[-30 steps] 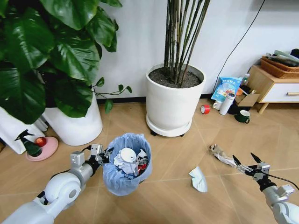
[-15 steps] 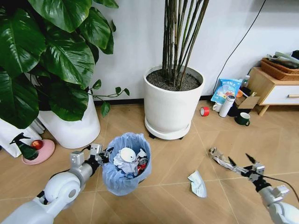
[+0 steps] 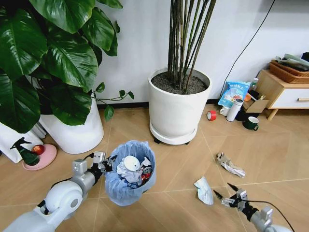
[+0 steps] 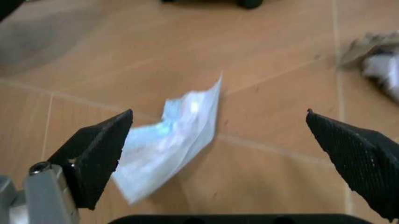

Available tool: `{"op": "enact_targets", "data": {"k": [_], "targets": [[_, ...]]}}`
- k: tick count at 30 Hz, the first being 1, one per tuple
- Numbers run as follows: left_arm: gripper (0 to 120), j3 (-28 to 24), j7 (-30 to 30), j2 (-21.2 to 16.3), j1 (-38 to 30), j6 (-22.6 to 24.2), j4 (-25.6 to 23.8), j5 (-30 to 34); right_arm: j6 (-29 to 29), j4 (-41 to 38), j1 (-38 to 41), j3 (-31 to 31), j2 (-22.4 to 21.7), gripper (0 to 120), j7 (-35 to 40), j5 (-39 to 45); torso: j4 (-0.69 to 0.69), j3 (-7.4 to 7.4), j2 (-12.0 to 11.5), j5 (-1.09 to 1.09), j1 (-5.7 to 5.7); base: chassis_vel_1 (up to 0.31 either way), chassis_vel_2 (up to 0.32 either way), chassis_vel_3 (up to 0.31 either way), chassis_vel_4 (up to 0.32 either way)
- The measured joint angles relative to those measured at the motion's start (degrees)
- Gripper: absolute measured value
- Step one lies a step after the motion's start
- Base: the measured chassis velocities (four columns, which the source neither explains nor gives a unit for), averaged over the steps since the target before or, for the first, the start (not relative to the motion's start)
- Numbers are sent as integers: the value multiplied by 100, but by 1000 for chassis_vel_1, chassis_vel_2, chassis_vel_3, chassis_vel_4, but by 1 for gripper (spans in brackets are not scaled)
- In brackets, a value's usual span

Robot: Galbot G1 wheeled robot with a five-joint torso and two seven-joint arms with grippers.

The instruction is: Pick up the trash bin and place the garbage on the floor into it.

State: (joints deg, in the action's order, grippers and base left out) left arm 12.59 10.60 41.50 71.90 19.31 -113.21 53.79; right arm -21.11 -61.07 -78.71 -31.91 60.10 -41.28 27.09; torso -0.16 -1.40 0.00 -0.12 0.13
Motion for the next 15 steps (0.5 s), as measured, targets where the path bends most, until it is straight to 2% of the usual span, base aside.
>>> {"op": "enact_targets", "data": {"k": [3, 6, 9, 10, 14, 15], "targets": [[0, -27, 0, 1, -31, 0, 7, 2, 24, 135, 115, 138, 43, 100, 28, -148, 1, 0, 0, 1, 0, 0, 0, 0, 0], [0, -48, 1, -3, -46, 0, 8, 6, 41, 288, 251, 279, 73, 93, 79, -200, 1, 0, 0, 0, 0, 0, 0, 0, 0], [0, -54, 5, -10, -54, 0, 9, 12, 75, 505, 476, 451, 99, 81, 90, -201, 1, 0, 0, 1, 0, 0, 0, 0, 0], [0, -54, 5, -10, -54, 0, 9, 12, 75, 505, 476, 451, 99, 81, 90, -201, 1, 0, 0, 1, 0, 0, 0, 0, 0], [0, -45, 13, -39, -55, 0, 9, 30, 135, 628, 633, 605, 53, 62, 94, -127, 2, 0, 0, 1, 0, 0, 0, 0, 0], [0, -45, 13, -39, -55, 0, 9, 30, 135, 628, 633, 605, 53, 62, 94, -127, 2, 0, 0, 1, 0, 0, 0, 0, 0]]}}
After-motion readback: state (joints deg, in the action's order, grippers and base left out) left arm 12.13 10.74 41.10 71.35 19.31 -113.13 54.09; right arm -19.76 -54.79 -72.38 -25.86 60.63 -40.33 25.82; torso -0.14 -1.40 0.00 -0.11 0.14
